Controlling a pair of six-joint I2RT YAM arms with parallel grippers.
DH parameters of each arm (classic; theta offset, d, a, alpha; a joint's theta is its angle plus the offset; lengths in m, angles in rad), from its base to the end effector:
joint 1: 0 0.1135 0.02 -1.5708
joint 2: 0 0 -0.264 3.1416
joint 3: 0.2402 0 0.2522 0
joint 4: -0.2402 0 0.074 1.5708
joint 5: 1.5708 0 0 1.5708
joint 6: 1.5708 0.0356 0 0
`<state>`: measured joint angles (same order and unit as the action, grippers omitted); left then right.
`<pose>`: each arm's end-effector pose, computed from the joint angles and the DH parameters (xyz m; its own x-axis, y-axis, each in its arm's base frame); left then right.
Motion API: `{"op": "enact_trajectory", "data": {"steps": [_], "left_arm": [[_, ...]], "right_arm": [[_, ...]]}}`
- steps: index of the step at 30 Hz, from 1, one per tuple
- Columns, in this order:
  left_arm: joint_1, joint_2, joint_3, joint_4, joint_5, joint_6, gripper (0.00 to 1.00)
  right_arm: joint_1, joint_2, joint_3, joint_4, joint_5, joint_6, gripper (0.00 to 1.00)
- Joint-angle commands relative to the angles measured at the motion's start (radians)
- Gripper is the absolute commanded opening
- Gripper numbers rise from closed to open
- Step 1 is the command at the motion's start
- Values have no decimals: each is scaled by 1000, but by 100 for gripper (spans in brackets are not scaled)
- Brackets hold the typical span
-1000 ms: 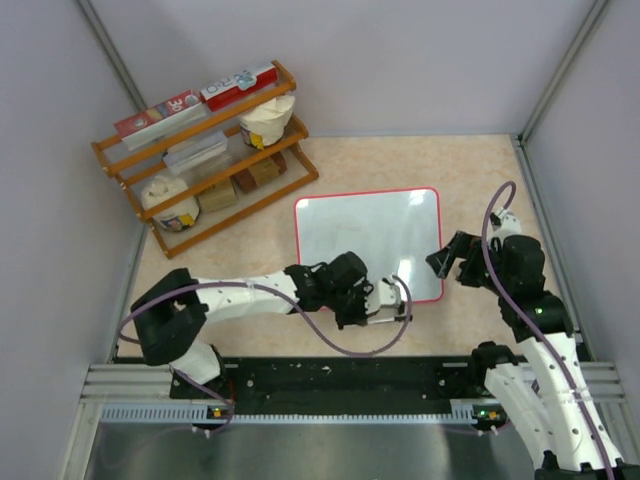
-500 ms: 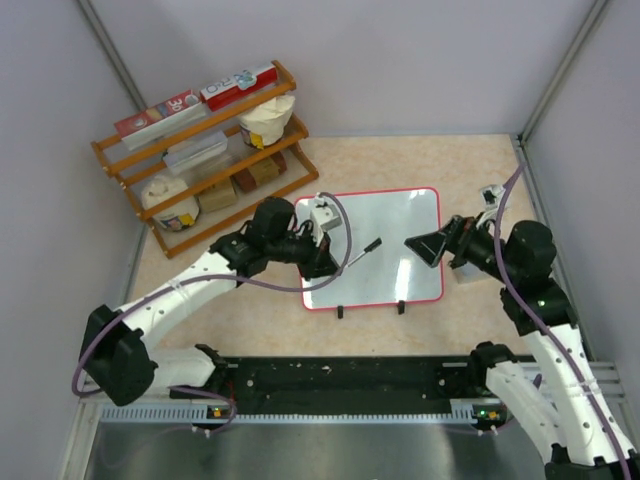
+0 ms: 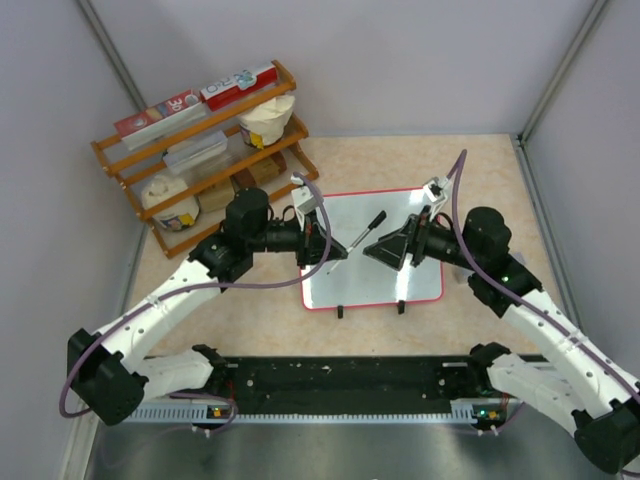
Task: Write a sentence on the whiteboard
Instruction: Pass from the left arm to the right
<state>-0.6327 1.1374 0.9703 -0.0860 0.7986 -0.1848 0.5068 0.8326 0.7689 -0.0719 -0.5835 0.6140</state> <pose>0.1916 -0.1722 0.3468 -0.3771 0.1175 -0.9187 0.9182 0.1771 -0.3542 0.1596 0.1110 0.3390 -0.6050 0.2141 -0.7669 -0.6531 0.4176 0.6317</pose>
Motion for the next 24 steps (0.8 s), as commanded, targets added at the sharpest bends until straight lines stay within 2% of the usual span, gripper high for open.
{"op": "enact_trajectory", "data": {"steps": [1, 9, 12, 13, 15, 16, 18, 19, 24], "left_arm": [[5, -5, 48, 78, 62, -35, 0], [4, -2, 25, 166, 106, -81, 0], [4, -5, 24, 167, 105, -79, 0], [2, -4, 22, 167, 103, -78, 0], [4, -5, 18, 166, 99, -64, 0], [2, -8, 16, 163, 91, -59, 0], [4, -11, 10, 151, 88, -45, 0], [4, -13, 11, 141, 88, -38, 0], [2, -27, 4, 106, 91, -16, 16]], "right_arm": [[39, 37, 58, 185, 8, 43, 83], [116, 102, 93, 233, 36, 41, 75], [128, 102, 84, 257, 36, 53, 68], [128, 102, 84, 261, 33, 55, 48], [131, 97, 84, 256, 33, 53, 38], [130, 92, 84, 248, 36, 50, 26], [131, 79, 83, 247, 48, 43, 13], [130, 73, 76, 247, 53, 43, 0], [131, 62, 67, 261, 57, 38, 0]]}}
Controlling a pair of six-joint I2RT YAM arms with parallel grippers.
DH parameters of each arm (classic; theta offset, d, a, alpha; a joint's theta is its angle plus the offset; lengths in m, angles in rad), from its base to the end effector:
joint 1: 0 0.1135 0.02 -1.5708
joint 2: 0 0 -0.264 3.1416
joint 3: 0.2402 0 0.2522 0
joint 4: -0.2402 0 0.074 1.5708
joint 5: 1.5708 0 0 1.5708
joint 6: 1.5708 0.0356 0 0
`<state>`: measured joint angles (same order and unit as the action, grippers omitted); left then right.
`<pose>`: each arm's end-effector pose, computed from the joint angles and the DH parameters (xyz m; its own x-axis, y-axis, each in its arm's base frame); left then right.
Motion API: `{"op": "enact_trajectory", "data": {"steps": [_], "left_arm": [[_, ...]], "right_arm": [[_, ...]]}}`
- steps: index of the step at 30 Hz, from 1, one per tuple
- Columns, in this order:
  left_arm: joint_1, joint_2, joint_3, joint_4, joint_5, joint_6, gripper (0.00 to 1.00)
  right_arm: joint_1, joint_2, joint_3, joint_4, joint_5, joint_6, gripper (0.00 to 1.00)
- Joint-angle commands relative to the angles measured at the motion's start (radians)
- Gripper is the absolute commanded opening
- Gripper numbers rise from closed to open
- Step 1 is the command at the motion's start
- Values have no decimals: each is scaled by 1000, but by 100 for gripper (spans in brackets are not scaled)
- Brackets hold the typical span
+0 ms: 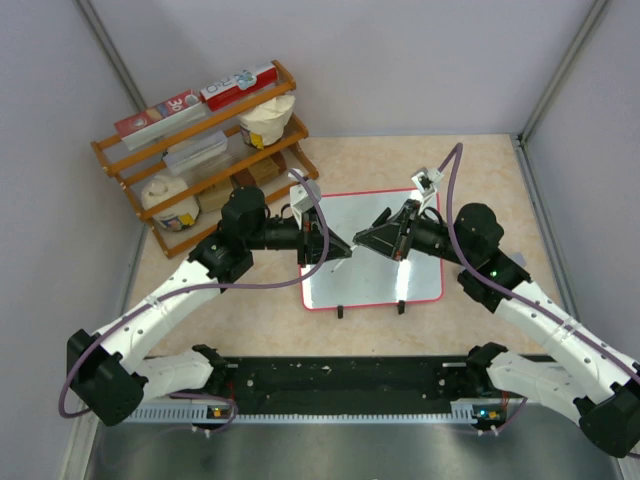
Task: Write a sentence on the whiteboard
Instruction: Pass from the left arm to the right
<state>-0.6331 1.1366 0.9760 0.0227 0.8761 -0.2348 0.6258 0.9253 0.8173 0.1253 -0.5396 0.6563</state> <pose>0.1904 -0.1736 0.3598 -0.3386 0.0638 -0.9388 0.9392 0.0830 -0.3331 0.1641 0.1412 0.3594 -0.5496 0.2487 -0.7976 -0.7365 0.3063 0.6031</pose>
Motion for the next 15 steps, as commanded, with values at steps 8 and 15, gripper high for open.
{"op": "enact_trajectory", "data": {"steps": [8, 15], "left_arm": [[4, -2, -28, -18, -8, 66, 50], [0, 61, -13, 9, 14, 37, 24]], "right_arm": [[11, -43, 11, 73, 43, 2, 0], [11, -31, 10, 56, 36, -1, 0]]}}
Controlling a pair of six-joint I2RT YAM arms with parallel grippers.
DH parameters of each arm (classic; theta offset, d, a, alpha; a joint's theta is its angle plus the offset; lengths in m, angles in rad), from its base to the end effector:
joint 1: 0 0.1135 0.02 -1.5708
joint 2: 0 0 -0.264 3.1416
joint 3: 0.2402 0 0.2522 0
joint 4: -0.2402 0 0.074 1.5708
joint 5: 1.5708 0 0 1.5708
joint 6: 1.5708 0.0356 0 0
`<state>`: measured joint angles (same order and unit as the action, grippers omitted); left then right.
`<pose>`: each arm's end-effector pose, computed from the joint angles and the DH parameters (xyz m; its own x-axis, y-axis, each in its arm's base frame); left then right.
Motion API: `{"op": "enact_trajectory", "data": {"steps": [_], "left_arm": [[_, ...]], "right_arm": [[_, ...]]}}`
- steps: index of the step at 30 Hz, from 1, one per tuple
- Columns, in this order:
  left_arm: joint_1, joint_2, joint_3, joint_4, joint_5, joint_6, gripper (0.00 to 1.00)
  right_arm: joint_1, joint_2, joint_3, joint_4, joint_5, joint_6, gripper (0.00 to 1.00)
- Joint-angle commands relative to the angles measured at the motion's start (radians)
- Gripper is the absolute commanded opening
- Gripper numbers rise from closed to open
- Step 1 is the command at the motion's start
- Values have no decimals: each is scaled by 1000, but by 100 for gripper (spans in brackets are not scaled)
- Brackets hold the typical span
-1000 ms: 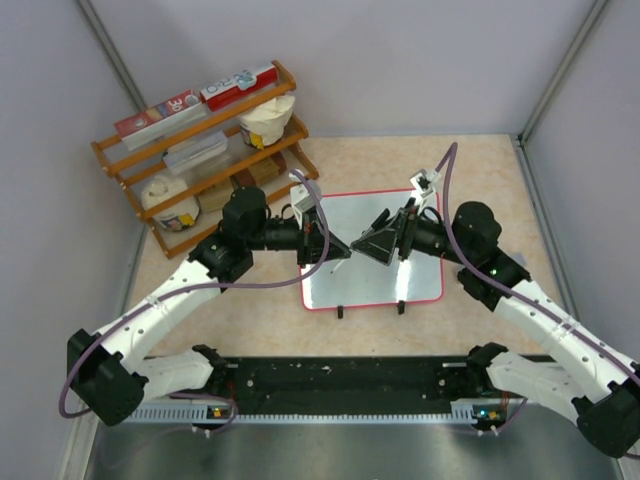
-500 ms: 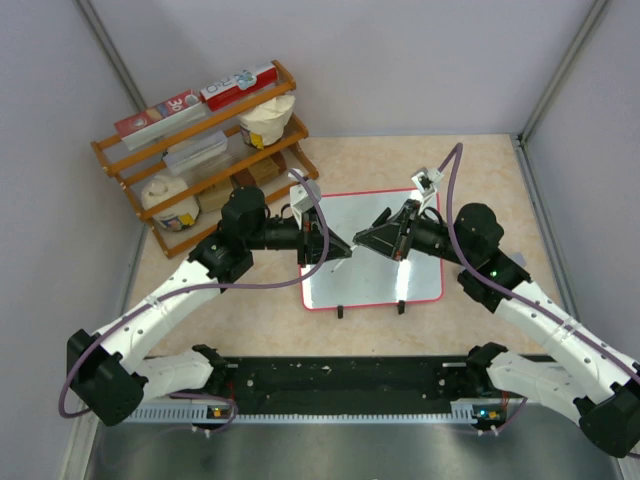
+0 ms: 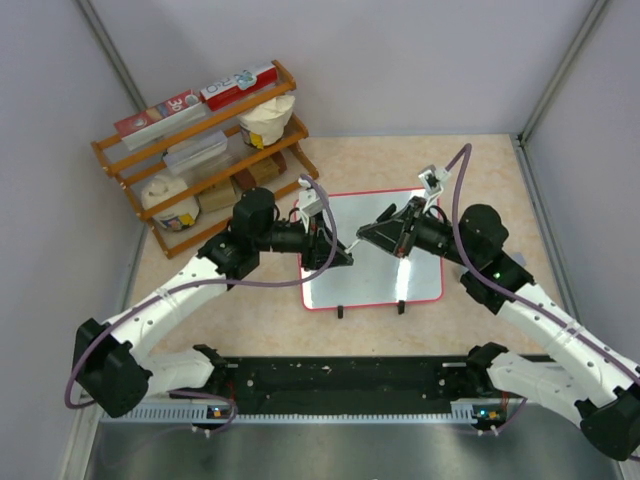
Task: Write a sentence on the whiteboard
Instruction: Pass from the left arm to the right, then pass from the right arm to the left, then pass from the left arm to the right
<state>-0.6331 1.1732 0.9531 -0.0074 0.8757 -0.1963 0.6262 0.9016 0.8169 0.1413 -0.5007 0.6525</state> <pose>0.1968 -0.1784 0.3401 -0.3699 0.1165 -0.9217 0.9278 0.0983 -0.3599 0.1605 0.1372 0.3656 -0.5115 0.2874 -0.8098 -0.7449 0.3215 0.5846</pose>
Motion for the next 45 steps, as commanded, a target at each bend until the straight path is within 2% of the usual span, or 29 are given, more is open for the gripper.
{"op": "enact_trajectory", "data": {"steps": [1, 2, 3, 5, 6, 8, 9, 12, 13, 17, 23, 29, 36, 37, 38, 43, 45], "left_arm": [[0, 32, 16, 37, 23, 1, 6], [-2, 34, 30, 18, 20, 9, 0], [0, 34, 36, 12, 19, 15, 0], [0, 20, 47, -18, 22, 38, 0], [-2, 13, 49, -44, 22, 47, 0], [0, -9, 59, -78, 28, 81, 0], [0, -17, 62, -116, 31, 93, 0], [0, -41, 76, -175, 57, 136, 0], [-2, -49, 78, -205, 62, 152, 0], [0, -61, 67, -217, 101, 149, 0], [-4, -60, 65, -218, 111, 146, 0], [-8, -53, 69, -220, 114, 147, 0], [-11, -58, 58, -218, 115, 150, 0], [-11, -58, 56, -224, 114, 152, 0], [-10, -58, 55, -226, 108, 155, 0], [-10, -63, 46, -229, 108, 162, 0], [-10, -61, 42, -235, 105, 166, 0]], "right_arm": [[12, -9, 10, 37, -4, 1, 0], [10, -7, 11, 37, -10, -8, 0], [12, -9, 19, 26, -15, -16, 4], [12, -12, 33, -25, -18, -52, 21], [12, -20, 47, -46, -16, -65, 40], [10, -30, 59, -104, -6, -109, 60], [10, -42, 68, -118, 2, -125, 79], [6, -49, 94, -177, -25, -174, 95], [3, -46, 103, -189, -41, -188, 96], [0, -14, 126, -194, -163, -176, 96], [3, 75, 137, -149, -303, -134, 83], [15, 106, 137, -118, -323, -123, 67], [13, 82, 128, -128, -268, -117, 56], [15, 82, 126, -123, -266, -108, 53], [15, 83, 128, -120, -272, -106, 45], [12, 83, 125, -129, -265, -106, 43], [13, 79, 122, -134, -256, -106, 39]]}}
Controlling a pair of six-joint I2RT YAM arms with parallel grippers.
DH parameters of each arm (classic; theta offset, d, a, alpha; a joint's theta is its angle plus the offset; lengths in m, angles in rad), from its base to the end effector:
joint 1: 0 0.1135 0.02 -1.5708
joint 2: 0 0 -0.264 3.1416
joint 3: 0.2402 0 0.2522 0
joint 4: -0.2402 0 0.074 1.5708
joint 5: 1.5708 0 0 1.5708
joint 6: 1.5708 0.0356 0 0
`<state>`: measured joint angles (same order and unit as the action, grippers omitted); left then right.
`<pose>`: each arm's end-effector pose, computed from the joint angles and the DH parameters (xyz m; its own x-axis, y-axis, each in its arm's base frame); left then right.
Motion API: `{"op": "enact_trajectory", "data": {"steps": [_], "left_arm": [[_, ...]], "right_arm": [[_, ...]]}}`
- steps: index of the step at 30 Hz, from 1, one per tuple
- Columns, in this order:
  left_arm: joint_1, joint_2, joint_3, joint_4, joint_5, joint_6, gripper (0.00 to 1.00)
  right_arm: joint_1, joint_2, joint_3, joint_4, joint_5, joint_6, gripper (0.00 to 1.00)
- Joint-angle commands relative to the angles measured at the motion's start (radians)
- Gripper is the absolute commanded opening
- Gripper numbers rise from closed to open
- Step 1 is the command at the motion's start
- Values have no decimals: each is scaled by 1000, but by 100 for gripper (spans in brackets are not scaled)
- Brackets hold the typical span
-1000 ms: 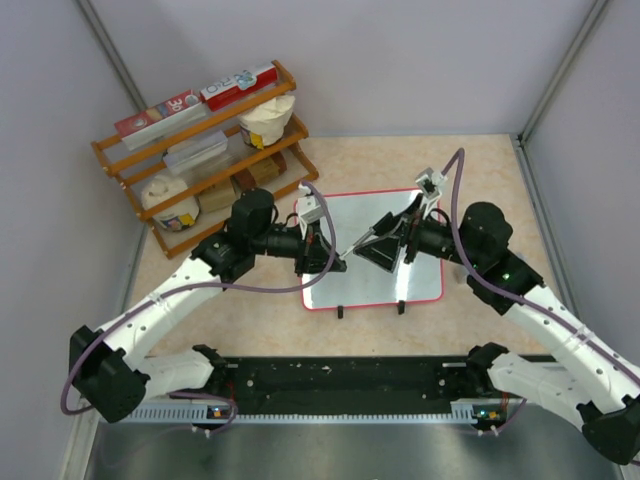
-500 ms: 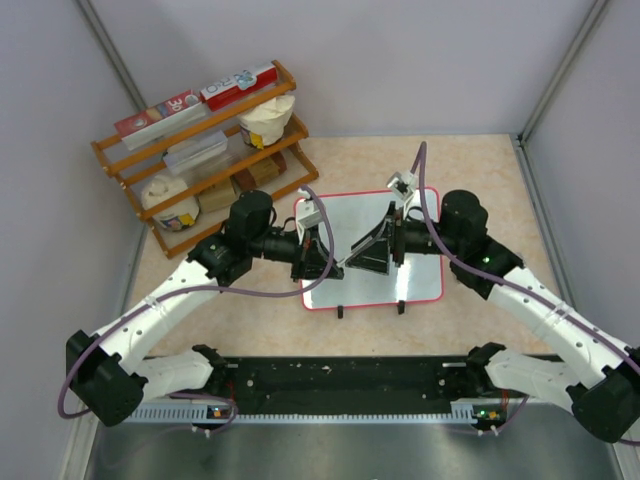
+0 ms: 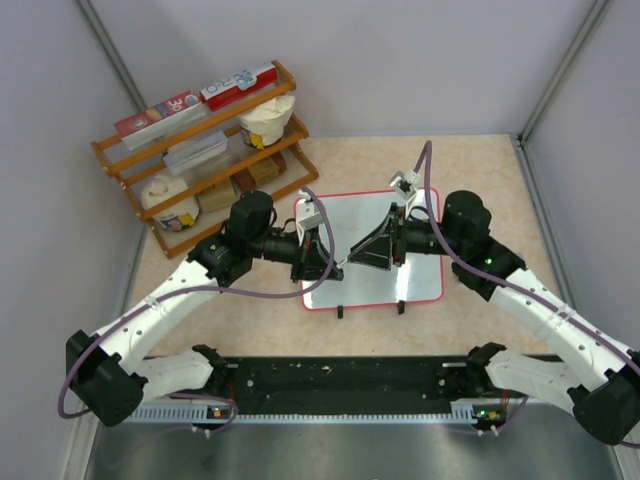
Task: Write a sentence on the whiteboard
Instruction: Pass from the left arm to the right, then move the whiteboard to the whiteboard stand.
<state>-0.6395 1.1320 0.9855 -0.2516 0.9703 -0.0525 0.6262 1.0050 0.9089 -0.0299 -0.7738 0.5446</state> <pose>0.1796 -0.1702 0.3396 -0.3603 0.2311 -0.9037 0.9298 0.0116 -0.3678 0.1691 0.1530 0.3601 -0.5953 0.0268 -0.8031 -0.7863 0.1863 0.5891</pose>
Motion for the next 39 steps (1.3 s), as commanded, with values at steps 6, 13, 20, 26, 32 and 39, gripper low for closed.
{"op": "enact_trajectory", "data": {"steps": [6, 13, 20, 26, 32, 39], "left_arm": [[-5, -20, -7, -2, -1, 33, 0], [-3, -25, -7, -2, -31, 37, 0], [-2, -70, -39, -6, -198, 0, 41], [-2, -204, -169, 58, -411, -113, 73], [-2, -281, -307, 75, -578, -279, 86], [-2, -258, -416, 179, -489, -394, 93]], "right_arm": [[17, -26, 28, 33, 22, 2, 21], [13, -35, 18, -1, 28, -15, 0], [13, -94, 5, -103, 178, -52, 0], [17, -218, -64, -172, 349, -60, 0], [15, -353, -154, -232, 455, -55, 0], [15, -523, -229, -312, 567, -26, 0]]}}
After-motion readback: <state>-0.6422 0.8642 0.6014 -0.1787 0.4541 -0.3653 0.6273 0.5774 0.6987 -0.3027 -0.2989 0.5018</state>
